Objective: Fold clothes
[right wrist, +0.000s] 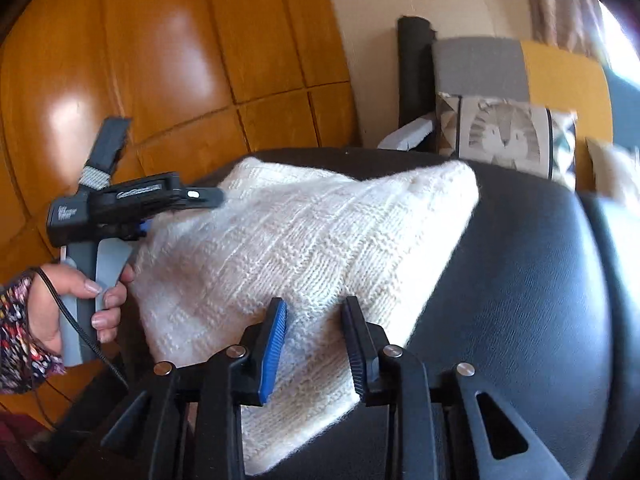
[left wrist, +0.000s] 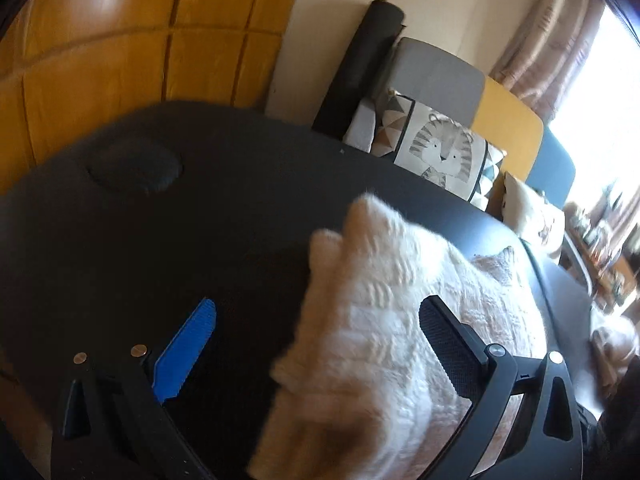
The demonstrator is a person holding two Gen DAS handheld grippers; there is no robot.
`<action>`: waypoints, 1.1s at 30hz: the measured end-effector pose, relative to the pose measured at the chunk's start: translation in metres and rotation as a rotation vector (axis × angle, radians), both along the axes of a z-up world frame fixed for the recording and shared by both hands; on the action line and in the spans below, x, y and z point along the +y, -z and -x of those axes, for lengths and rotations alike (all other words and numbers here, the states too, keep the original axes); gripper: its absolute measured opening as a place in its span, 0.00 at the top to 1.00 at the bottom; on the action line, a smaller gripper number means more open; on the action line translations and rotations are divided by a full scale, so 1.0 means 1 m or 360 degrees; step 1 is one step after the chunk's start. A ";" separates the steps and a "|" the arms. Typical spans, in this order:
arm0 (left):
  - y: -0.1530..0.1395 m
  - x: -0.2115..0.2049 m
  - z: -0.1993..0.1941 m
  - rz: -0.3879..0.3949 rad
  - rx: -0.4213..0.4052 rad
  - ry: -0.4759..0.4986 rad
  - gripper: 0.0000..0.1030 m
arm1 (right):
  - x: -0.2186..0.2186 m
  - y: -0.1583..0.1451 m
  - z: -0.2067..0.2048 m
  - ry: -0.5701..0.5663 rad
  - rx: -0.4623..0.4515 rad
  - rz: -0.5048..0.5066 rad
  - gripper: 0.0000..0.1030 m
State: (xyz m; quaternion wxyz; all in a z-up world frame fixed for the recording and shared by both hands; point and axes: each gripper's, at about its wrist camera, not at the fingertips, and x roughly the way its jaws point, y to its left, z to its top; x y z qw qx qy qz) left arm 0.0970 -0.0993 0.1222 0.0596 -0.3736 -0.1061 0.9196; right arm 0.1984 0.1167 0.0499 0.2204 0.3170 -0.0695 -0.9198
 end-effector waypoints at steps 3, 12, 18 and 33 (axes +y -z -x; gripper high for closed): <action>0.001 0.015 0.018 0.0215 -0.0076 0.0107 0.00 | 0.010 0.004 0.000 0.0012 -0.0031 0.0152 0.73; 0.033 0.028 0.066 0.0266 -0.0232 0.0311 0.00 | 0.020 0.008 -0.002 0.0018 -0.0038 0.0286 0.73; 0.050 0.012 0.072 0.0013 -0.0306 0.0351 0.00 | 0.026 0.013 0.000 0.0001 -0.0069 0.0390 0.73; 0.055 0.002 0.068 -0.0058 -0.0399 0.0616 0.00 | 0.091 0.019 -0.001 0.0297 -0.0518 0.0903 0.49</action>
